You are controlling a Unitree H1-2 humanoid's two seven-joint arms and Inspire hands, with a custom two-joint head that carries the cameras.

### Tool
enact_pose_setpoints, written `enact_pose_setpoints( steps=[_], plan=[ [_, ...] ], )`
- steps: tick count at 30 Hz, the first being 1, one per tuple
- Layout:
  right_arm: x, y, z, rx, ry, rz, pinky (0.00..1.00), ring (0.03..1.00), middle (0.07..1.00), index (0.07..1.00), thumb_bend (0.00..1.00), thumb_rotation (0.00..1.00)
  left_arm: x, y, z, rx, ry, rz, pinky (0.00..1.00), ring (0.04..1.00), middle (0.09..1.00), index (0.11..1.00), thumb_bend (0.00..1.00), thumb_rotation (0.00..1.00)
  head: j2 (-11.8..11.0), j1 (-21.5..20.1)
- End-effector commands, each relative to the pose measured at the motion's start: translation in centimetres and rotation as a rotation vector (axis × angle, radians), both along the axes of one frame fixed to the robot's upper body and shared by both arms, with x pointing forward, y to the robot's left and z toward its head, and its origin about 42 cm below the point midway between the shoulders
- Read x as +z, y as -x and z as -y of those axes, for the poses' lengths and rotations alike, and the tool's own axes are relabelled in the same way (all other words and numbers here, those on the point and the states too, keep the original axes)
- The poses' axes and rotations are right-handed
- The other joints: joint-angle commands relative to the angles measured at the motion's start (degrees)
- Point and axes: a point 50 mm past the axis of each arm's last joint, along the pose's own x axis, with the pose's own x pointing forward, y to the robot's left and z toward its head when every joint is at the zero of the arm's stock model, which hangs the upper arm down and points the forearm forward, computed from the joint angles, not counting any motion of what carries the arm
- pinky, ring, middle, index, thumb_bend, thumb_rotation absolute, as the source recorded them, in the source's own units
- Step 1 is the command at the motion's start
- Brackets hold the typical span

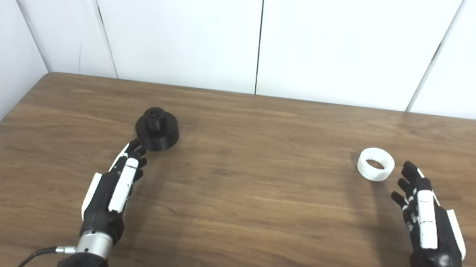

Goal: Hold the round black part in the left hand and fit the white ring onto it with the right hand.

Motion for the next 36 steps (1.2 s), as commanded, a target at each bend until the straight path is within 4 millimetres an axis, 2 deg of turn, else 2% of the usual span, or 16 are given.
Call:
enact_pose_setpoints(
  steps=[1,8,10,12,15,16,17,20,25,27,29,32,36],
  plan=[
    [1.4,-0.8,-0.2,0.022,0.002,0.079,0.90,0.949,0.950,0.923,0.57,0.98,1.8,-0.6,-0.1,-0.003,-0.016,0.095,0.97,0.950,0.958,0.961,0.38,0.86,0.0,0.0],
    [1.5,-0.7,-0.2,0.021,0.007,0.079,0.90,0.948,0.952,0.923,0.57,0.97,1.9,-0.5,-0.2,-0.008,-0.037,0.092,0.94,0.934,0.950,0.949,0.38,0.84,0.2,0.1],
    [1.6,-0.7,-0.2,0.021,0.004,0.078,0.90,0.946,0.950,0.921,0.57,0.96,1.9,-0.5,-0.2,-0.013,-0.046,0.091,0.93,0.933,0.950,0.947,0.39,0.80,0.2,0.1],
    [1.6,-0.7,-0.2,0.023,-0.002,0.077,0.91,0.950,0.952,0.921,0.57,0.96,1.9,-0.5,-0.3,-0.023,-0.045,0.092,0.93,0.939,0.954,0.950,0.39,0.74,0.2,0.2],
    [1.5,-0.7,-0.3,0.027,0.001,0.076,0.91,0.951,0.953,0.922,0.57,0.96,1.9,-0.6,-0.7,-0.030,-0.112,0.083,0.93,0.936,0.956,0.956,0.45,0.59,0.2,0.3],
    [1.5,-0.7,-0.3,0.028,0.004,0.076,0.91,0.951,0.953,0.923,0.57,0.96,2.0,-0.7,-0.9,-0.019,-0.182,0.086,0.93,0.933,0.954,0.954,0.47,0.56,0.2,0.3],
    [1.5,-0.7,-0.3,0.029,0.006,0.076,0.90,0.952,0.953,0.922,0.57,0.96,2.1,-0.7,-1.0,-0.011,-0.230,0.089,0.88,0.901,0.931,0.941,0.51,0.47,0.1,0.3],
    [1.4,-0.7,-0.3,0.026,0.011,0.071,0.90,0.954,0.953,0.923,0.57,0.97,3.0,-0.9,-1.6,-0.002,-0.336,0.066,0.88,0.895,0.928,0.939,0.58,0.39,0.1,0.3],
    [1.4,-0.8,-0.2,0.022,0.010,0.066,0.91,0.957,0.954,0.925,0.56,0.98,4.6,-1.7,-2.7,-0.023,-0.406,0.036,0.93,0.954,0.990,0.988,0.69,0.38,-0.3,0.6],
    [1.3,-0.9,-0.1,0.023,0.014,0.066,0.91,0.959,0.955,0.925,0.57,0.98,5.3,-2.2,-3.3,-0.048,-0.494,0.031,0.91,0.963,0.996,0.997,0.74,0.40,-0.4,0.8],
    [1.2,-0.9,0.0,0.024,0.017,0.063,0.92,0.961,0.956,0.926,0.57,0.98,6.1,-2.6,-3.9,-0.056,-0.573,0.032,0.86,0.943,0.983,1.000,0.79,0.34,-0.5,1.1],
    [1.0,-1.0,0.0,0.023,0.016,0.059,0.93,0.961,0.956,0.928,0.56,0.99,6.8,-3.1,-4.3,-0.062,-0.636,0.028,0.87,0.960,0.985,0.992,0.81,0.27,-0.9,1.6],
    [0.7,-1.3,0.2,0.034,0.013,0.062,0.94,0.962,0.958,0.933,0.55,0.99,7.8,-4.1,-5.1,-0.092,-0.741,0.009,0.85,0.967,0.994,0.987,0.78,0.25,-1.3,2.0]
  ],
)
